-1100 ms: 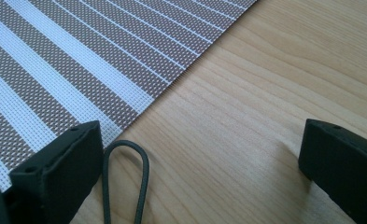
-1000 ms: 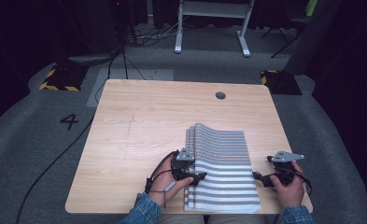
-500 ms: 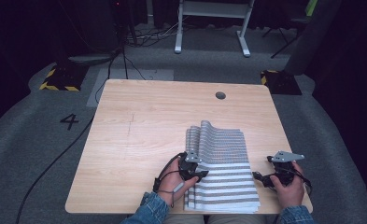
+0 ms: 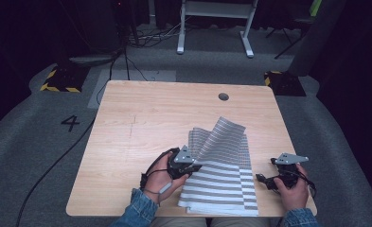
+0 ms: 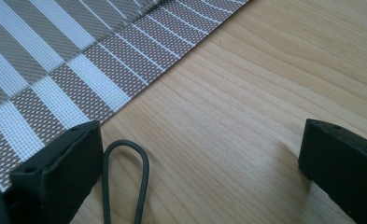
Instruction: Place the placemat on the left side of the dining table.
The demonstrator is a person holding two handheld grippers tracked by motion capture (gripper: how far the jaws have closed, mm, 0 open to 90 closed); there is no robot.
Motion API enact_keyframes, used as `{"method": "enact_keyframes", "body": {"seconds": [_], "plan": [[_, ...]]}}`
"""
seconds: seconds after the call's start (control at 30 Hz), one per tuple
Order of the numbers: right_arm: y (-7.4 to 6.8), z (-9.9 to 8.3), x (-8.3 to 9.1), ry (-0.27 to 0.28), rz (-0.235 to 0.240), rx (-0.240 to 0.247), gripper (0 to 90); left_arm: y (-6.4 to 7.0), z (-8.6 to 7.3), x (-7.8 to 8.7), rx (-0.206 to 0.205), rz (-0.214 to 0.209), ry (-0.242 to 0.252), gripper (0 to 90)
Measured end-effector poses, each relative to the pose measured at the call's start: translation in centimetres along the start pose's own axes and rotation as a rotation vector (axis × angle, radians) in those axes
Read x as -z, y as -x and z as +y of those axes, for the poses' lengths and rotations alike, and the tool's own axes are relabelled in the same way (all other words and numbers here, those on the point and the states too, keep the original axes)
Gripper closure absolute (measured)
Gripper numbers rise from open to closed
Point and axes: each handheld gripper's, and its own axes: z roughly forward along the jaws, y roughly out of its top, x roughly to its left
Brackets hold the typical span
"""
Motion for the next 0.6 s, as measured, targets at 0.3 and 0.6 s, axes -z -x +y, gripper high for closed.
{"method": "enact_keyframes", "body": {"seconds": [0.3,0.6], "plan": [[0.0,0.0,0.0,0.000,0.001,0.000,0.3,-0.9,-0.7,4.6,-0.023,0.054,0.025,88.1],[0.0,0.0,0.0,-0.001,0.001,0.000,0.3,-2.2,-2.1,8.2,0.018,0.116,0.065,87.9]]}}
